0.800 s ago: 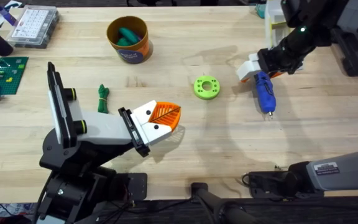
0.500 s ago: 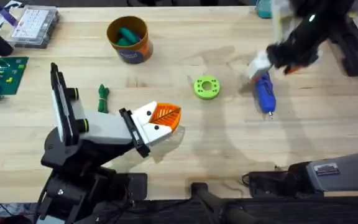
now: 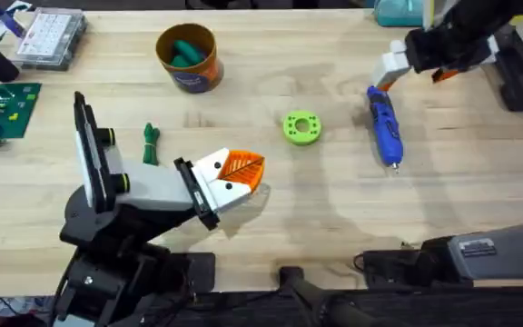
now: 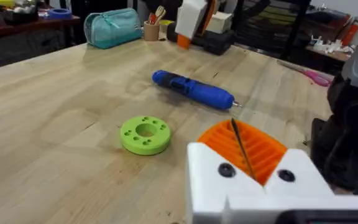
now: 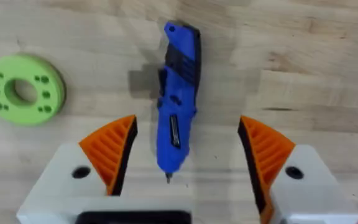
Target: Pick up the gripper from the table and insert it into the empty holder that is missing its gripper. Then pick up a screw, insert it into the mounting hole, and use the screwdriver to tighten it. Finally, clean up the table by picking up the vegetable and placing it into the bucket.
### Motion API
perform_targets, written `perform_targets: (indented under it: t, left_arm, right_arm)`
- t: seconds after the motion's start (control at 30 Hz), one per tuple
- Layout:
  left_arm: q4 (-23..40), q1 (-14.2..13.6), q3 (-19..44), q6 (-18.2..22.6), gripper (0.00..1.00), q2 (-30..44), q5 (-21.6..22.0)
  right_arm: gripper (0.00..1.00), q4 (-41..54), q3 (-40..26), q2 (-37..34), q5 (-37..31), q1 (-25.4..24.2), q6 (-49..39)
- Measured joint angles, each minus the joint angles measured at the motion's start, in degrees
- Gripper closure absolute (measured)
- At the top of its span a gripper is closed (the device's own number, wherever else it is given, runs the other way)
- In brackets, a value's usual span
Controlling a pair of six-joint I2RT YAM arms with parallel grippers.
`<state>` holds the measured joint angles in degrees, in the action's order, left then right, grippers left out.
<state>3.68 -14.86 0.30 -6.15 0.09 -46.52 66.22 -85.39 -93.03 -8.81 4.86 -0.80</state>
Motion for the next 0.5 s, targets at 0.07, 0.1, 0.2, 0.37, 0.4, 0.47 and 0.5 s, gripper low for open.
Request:
perform_targets:
  t: [0.07, 0.1, 0.2, 0.37, 0.4, 0.47, 0.5]
  left_arm:
    - [0.0, -0.01, 0.0, 0.0, 0.982, -0.01, 0.0]
    - [0.0, 0.0, 0.0, 0.0, 0.982, 0.0, 0.0]
    - [0.0, 0.0, 0.0, 0.0, 0.983, -0.01, 0.0]
    - [0.0, 0.0, 0.0, 0.0, 0.983, -0.01, 0.0]
    - [0.0, 0.0, 0.0, 0.0, 0.983, 0.0, 0.0]
    - [0.0, 0.0, 0.0, 0.0, 0.983, 0.0, 0.0]
    - [0.0, 0.01, 0.0, 0.0, 0.983, 0.01, 0.0]
  right_arm:
    - [0.015, -2.23, 1.12, -0.77, 0.15, 0.0, 1.33]
    - [0.015, -3.31, 1.86, -0.97, 0.36, 0.0, 1.81]
    - [0.015, -6.68, 4.96, -1.13, 1.52, -0.05, 2.82]
    - [0.015, -10.06, 10.55, -1.22, 3.7, -1.14, 2.92]
    - [0.015, -10.78, 11.63, -1.39, 3.9, -1.51, 2.91]
    - [0.015, -12.22, 13.63, -2.01, 4.22, -2.3, 2.86]
    - [0.015, -12.95, 14.5, -2.47, 4.3, -2.72, 2.79]
